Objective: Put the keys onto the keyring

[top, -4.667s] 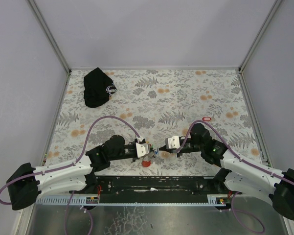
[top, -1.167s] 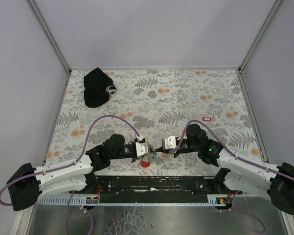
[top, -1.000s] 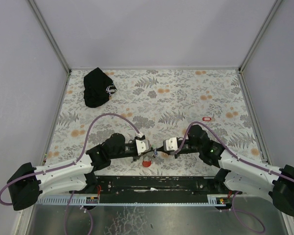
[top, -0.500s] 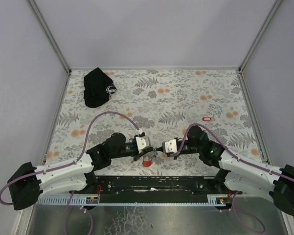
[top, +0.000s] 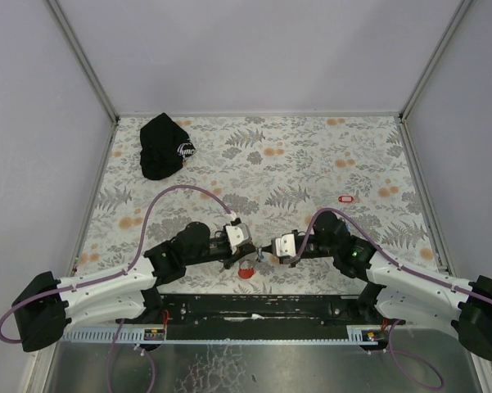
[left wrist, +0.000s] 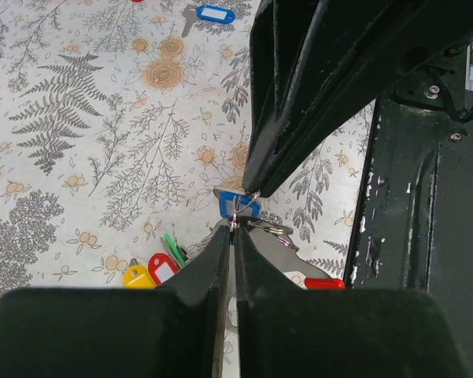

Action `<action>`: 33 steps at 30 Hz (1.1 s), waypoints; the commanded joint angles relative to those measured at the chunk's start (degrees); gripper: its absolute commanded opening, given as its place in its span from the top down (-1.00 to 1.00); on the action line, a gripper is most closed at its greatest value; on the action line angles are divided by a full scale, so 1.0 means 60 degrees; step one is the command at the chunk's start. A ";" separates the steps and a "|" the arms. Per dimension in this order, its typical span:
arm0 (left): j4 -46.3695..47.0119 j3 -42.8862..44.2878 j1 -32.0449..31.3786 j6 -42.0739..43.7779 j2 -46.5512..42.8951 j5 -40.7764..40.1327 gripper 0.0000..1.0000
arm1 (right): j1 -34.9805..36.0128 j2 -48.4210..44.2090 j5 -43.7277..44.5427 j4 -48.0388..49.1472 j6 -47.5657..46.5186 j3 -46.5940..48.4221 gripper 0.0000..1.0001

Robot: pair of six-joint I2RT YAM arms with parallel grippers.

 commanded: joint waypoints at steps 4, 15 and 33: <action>0.0292 0.0335 0.0113 -0.0885 -0.0167 -0.0486 1.00 | 0.0137 -0.0063 0.0014 0.0014 -0.0214 0.0278 1.00; 0.1524 -0.0163 0.0127 -0.2270 -0.0641 -0.1153 1.00 | 0.0250 0.0371 0.0209 0.0138 -0.0363 0.0193 1.00; 0.5157 -0.2442 0.0263 -0.3976 -0.1261 -0.1833 0.52 | 0.0287 0.0329 0.0513 0.1139 -0.0487 0.0184 1.00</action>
